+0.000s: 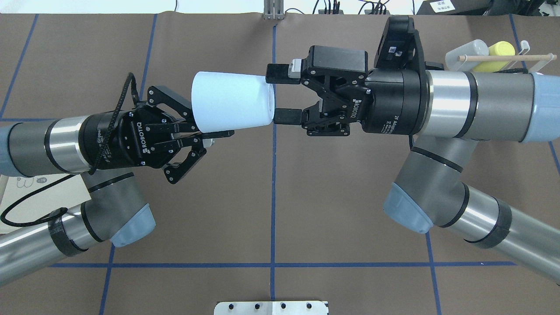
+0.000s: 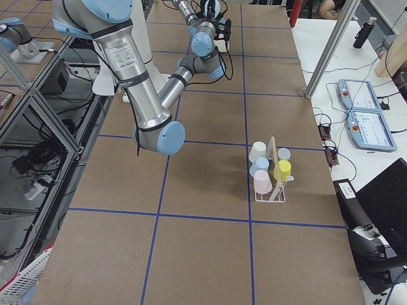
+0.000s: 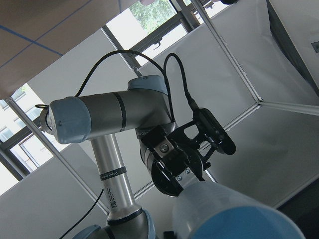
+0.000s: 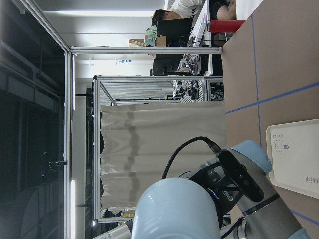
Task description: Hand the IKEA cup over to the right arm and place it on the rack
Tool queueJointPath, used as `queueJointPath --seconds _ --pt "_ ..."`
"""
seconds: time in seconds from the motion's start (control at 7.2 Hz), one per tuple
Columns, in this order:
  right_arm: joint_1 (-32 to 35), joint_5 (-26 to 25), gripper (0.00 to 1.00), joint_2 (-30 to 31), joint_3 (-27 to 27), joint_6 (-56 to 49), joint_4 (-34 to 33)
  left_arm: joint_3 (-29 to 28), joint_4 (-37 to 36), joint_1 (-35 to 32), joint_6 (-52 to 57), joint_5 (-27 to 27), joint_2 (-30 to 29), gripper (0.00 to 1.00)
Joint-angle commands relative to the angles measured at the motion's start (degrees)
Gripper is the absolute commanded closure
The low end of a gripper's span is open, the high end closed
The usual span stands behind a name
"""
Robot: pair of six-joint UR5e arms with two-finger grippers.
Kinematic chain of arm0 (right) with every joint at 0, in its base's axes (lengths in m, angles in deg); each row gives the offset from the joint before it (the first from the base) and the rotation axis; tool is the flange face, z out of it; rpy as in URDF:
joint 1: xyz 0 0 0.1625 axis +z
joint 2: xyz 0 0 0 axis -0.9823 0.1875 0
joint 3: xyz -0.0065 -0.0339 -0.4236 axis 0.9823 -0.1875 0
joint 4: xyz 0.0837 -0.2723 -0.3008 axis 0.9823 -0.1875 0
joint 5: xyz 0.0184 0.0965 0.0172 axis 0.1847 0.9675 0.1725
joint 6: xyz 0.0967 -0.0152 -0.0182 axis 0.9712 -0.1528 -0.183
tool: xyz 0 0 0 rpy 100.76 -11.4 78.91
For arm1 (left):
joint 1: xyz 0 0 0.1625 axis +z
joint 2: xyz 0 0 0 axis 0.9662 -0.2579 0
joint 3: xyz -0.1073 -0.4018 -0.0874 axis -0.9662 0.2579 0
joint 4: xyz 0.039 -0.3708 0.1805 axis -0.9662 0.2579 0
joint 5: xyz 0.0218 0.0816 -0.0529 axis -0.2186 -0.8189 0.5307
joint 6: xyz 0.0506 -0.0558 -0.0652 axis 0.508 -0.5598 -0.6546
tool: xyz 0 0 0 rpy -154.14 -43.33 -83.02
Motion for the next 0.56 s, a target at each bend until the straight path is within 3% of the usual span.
queueJointPath --seconds 0.0,0.42 --pt "-1.02 -0.9 0.02 -0.56 -0.03 0.09 -0.05 -0.45 -0.07 0.23 0.12 -1.88 -0.03 1.0" --pt "-1.73 -2.13 0.07 -0.74 -0.3 0.0 -0.05 -0.54 -0.07 1.02 0.21 -2.34 -0.55 1.0"
